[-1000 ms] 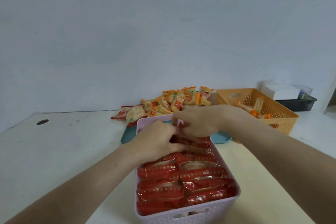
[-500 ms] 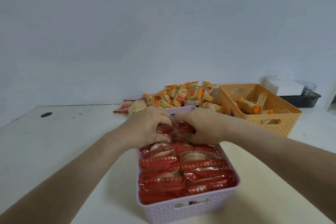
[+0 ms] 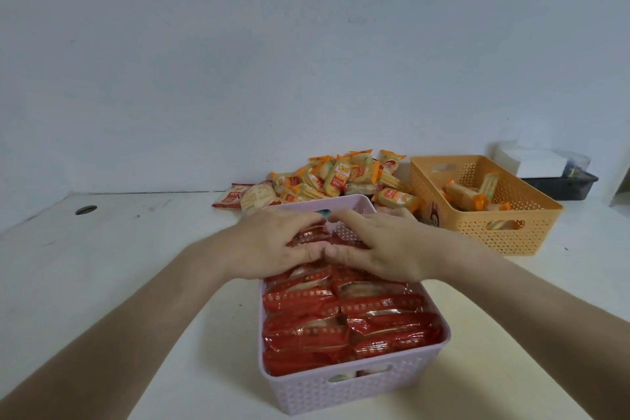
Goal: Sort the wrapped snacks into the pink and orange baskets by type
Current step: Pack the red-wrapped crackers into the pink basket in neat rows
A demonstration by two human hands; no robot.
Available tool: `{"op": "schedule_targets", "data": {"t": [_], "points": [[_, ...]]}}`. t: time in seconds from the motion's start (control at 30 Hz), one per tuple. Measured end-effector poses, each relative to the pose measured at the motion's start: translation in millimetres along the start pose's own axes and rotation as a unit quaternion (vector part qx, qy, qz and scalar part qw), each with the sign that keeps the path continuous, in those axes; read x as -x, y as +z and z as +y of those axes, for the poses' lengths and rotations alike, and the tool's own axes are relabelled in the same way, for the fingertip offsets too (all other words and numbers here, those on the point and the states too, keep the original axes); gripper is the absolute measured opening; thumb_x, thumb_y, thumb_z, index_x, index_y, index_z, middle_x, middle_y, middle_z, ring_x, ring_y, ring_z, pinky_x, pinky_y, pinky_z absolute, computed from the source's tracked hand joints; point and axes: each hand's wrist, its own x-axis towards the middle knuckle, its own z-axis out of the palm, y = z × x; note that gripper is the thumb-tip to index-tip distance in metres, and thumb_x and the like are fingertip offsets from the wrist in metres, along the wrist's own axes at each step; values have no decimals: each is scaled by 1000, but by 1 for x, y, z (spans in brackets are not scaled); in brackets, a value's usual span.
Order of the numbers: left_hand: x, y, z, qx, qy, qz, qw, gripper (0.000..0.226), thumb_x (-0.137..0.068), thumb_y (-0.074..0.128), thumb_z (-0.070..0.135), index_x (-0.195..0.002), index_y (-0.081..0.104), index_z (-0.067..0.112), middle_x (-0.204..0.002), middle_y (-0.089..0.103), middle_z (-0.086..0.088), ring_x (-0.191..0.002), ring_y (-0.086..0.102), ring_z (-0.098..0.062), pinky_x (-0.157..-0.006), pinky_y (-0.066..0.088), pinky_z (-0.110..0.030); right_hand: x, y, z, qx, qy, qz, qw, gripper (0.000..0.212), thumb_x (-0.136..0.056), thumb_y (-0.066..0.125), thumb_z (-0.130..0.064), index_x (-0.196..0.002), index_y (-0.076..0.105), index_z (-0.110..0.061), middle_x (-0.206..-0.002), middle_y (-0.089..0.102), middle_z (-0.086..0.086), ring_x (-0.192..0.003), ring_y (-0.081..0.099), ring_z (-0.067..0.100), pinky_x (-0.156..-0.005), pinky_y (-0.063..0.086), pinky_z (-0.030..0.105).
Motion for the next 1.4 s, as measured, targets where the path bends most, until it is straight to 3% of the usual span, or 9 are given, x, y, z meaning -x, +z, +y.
{"op": "schedule_targets", "data": {"t": [0.2,0.53,0.67,0.77,0.87,0.97,1.1,1.23,1.4], "points": [[23,4,11,-48,-34,-150,987,110,-53,20,99,-149,-1,47,-161,-1,17,-148,1,-7,-119,-2,-47,34,31,-16,65,-1,29,997,97,-71,8,-86,-153,5,-34,-158,23,-8,-143,24,15,-112,20,46],[21,-5,21,-84,-27,-184,979,101,-74,52,77,-151,-3,42,-161,-9,14,-148,-3,-9,-119,-2,-48,35,37,-32,102,36,57,993,97,-67,-1,-88,-149,6,-36,-138,44,-2,-127,42,23,-98,30,47],[23,-28,12,159,30,-106,981,48,-81,60,63,-126,49,49,-129,54,27,-123,47,5,-104,38,-23,9,-18,-33,3,51,0,999,88,-64,16,-87,-139,35,-44,-135,52,-7,-130,42,20,-103,29,51],[16,-45,-16,305,-22,63,950,14,-89,62,33,-100,69,38,-96,71,25,-96,63,6,-87,48,-13,-33,-53,-28,-153,25,34,987,59,-86,40,-67,-132,53,-32,-124,60,-9,-119,53,11,-94,42,28],[-5,-41,-71,292,-160,234,913,26,-91,58,5,-90,74,25,-83,74,13,-86,68,-3,-75,50,-13,-101,-60,-19,-187,22,49,981,43,-95,51,-46,-132,55,-25,-130,55,-6,-113,52,11,-88,41,22],[-31,-21,-132,310,-271,252,876,36,-86,47,-5,-86,71,21,-93,72,4,-95,66,-16,-71,47,-20,-175,-45,-13,-199,45,-17,979,50,-95,55,-39,-141,44,-23,-140,47,1,-94,53,13,-82,47,27],[-60,13,-172,248,-343,180,888,27,-93,54,25,-116,64,17,-121,63,0,-111,58,-22,-90,45,-30,-239,-14,-11,-192,79,-115,972,62,-93,59,-27,-148,31,-24,-145,40,4,-111,49,22,-83,55,33],[-83,40,-196,286,-388,87,872,106,-53,63,82,-136,43,19,-129,57,0,-116,56,-26,-99,46,-37,-276,7,-8,-191,81,-180,962,67,-89,66,-18,-144,28,-20,-132,44,6,-108,57,26,-77,57,33],[-91,43,-208,243,-434,90,863,103,-42,72,69,-126,47,16,-118,61,-2,-108,57,-25,-90,50,-36,-290,14,-4,-117,72,-182,974,45,-86,70,-21,-124,50,-7,-87,67,3,-61,58,13,-53,45,23]]}}
